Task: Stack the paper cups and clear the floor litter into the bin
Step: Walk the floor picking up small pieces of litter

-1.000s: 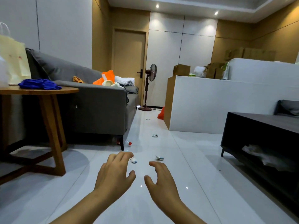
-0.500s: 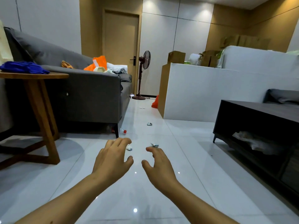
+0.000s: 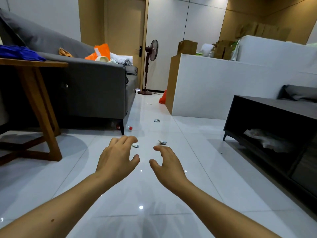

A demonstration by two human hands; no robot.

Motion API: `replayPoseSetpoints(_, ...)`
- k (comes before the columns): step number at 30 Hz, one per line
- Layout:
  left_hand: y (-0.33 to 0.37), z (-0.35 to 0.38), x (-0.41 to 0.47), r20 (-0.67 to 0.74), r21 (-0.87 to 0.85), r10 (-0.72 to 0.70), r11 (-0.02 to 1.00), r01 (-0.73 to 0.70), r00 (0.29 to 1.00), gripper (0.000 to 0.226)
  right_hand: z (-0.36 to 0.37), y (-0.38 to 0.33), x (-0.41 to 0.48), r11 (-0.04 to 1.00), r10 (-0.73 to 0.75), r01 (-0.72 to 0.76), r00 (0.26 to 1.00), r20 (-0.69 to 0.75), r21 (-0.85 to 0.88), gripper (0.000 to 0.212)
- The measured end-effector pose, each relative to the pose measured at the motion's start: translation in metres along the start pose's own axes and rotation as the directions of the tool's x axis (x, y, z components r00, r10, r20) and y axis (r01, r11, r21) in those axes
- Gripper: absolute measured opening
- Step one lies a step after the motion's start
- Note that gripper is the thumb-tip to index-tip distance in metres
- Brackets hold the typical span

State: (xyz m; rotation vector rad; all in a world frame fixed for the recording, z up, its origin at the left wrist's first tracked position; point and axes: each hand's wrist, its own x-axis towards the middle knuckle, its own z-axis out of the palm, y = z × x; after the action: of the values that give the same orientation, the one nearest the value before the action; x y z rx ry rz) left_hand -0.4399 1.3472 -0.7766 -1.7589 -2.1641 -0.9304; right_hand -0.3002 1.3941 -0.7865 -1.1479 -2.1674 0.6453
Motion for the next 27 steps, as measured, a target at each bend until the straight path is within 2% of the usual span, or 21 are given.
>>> replayPoseSetpoints(9,-0.003,0.03,0.02,0.094,0.04,-0.053,0.998,0.049,0.994,0.045,-0.002,0.024,0.023,0.999,0.032,-0.033,0.999,0.041,0.023,0.045)
replayPoseSetpoints(16,0.059,0.079,0.061,0.137,0.06,-0.065,0.997,0.057,0.988,0.043,-0.063,0.111,0.022,0.992,0.06,-0.053,0.997,-0.056,0.116,0.041)
replayPoseSetpoints(20,0.071,0.089,0.082,0.186,0.145,-0.048,0.989,0.021,0.981,0.042,-0.081,0.135,0.033,0.982,0.11,-0.101,0.993,-0.046,0.16,0.041)
replayPoseSetpoints(24,0.069,0.118,0.113,0.155,0.099,-0.094,0.992,0.079,0.983,0.043,-0.089,0.16,0.06,0.984,0.117,-0.108,0.991,-0.058,0.141,0.04)
replayPoseSetpoints(27,0.053,0.145,0.133,0.157,0.057,-0.065,0.997,0.057,0.985,0.042,-0.081,0.179,0.09,0.983,0.152,-0.143,0.986,-0.07,0.117,0.037)
